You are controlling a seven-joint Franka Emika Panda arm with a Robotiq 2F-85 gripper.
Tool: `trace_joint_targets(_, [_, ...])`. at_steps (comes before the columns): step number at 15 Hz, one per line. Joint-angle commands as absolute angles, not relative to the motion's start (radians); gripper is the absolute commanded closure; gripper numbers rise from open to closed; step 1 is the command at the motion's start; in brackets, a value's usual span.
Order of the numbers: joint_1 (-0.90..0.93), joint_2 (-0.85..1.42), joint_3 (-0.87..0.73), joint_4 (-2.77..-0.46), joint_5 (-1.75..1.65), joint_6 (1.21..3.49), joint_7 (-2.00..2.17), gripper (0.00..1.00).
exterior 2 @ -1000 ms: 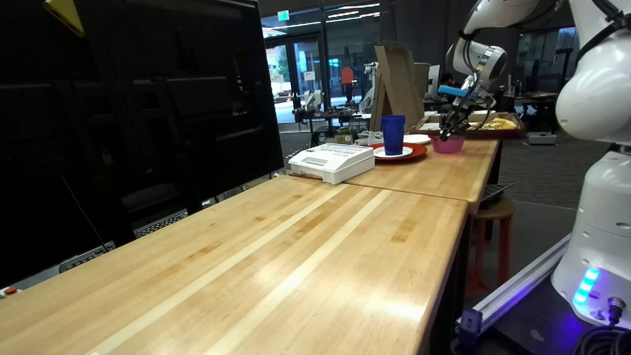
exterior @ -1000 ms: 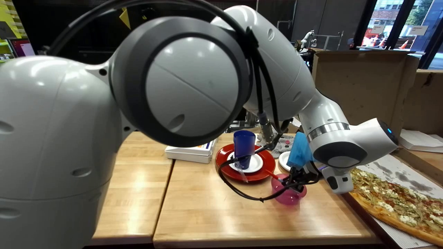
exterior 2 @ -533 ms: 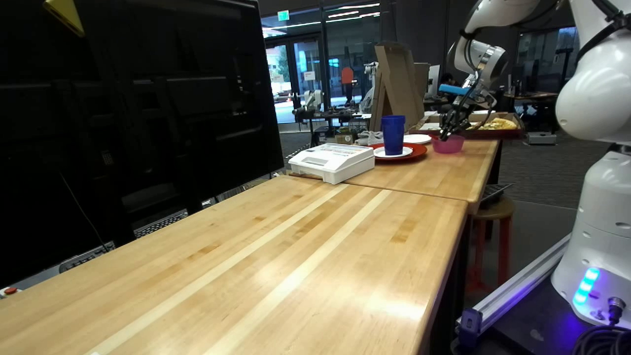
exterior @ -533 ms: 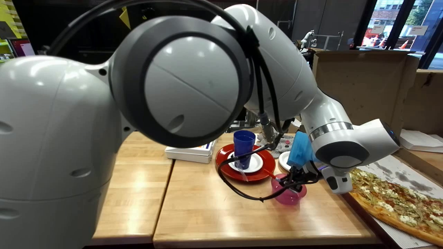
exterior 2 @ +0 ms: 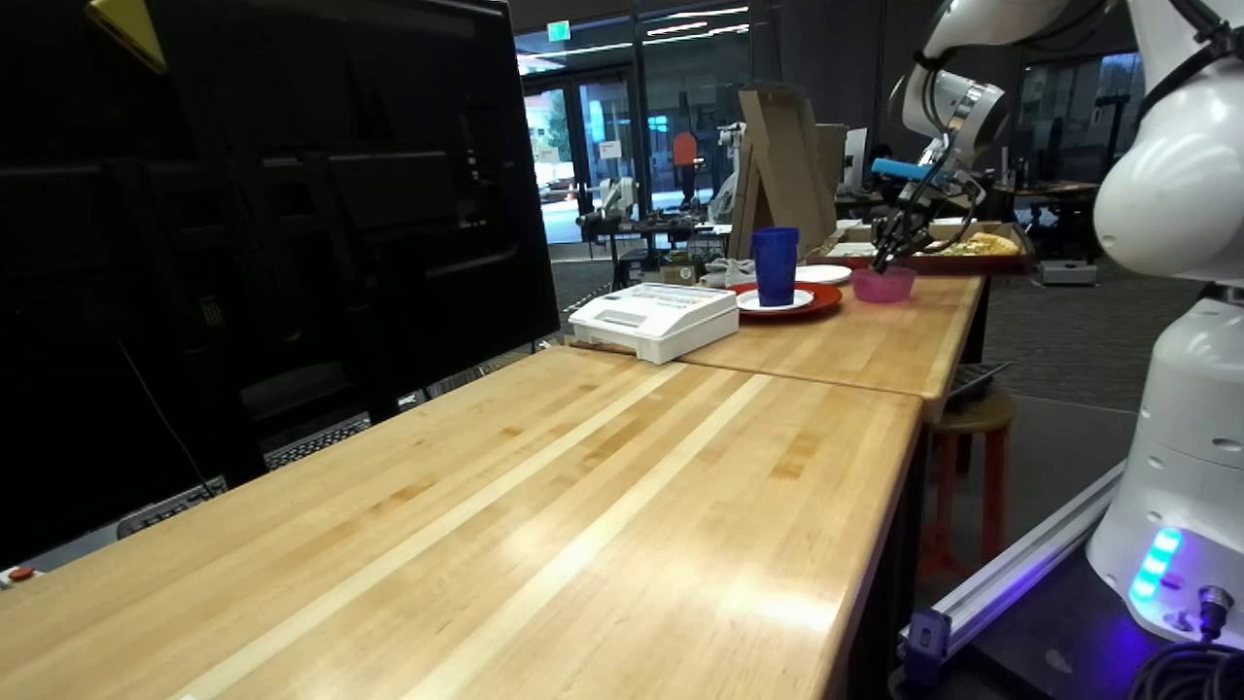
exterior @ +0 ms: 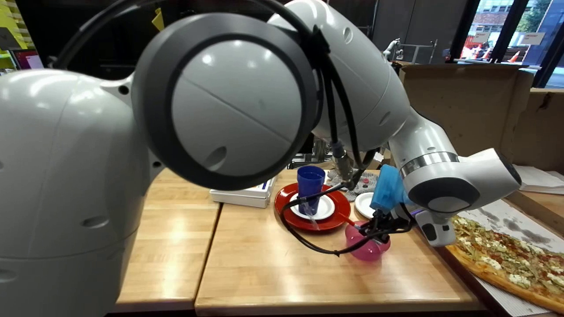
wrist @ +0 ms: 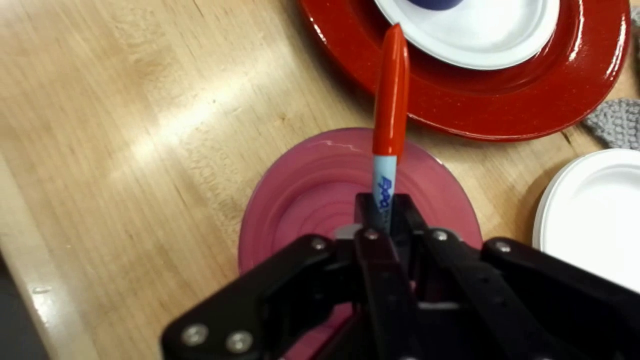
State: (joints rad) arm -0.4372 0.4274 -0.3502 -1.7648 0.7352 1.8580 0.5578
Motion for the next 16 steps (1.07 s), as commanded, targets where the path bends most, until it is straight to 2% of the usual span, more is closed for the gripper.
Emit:
trace_joint_targets(1, [-0.450,0.384,-0.351,-1.779,0.764,1.824,0.553,0.97])
trace_joint_targets(16, [-0.438,0.322,-0.340,-1.796,0.935,1.713,0.460,0.97])
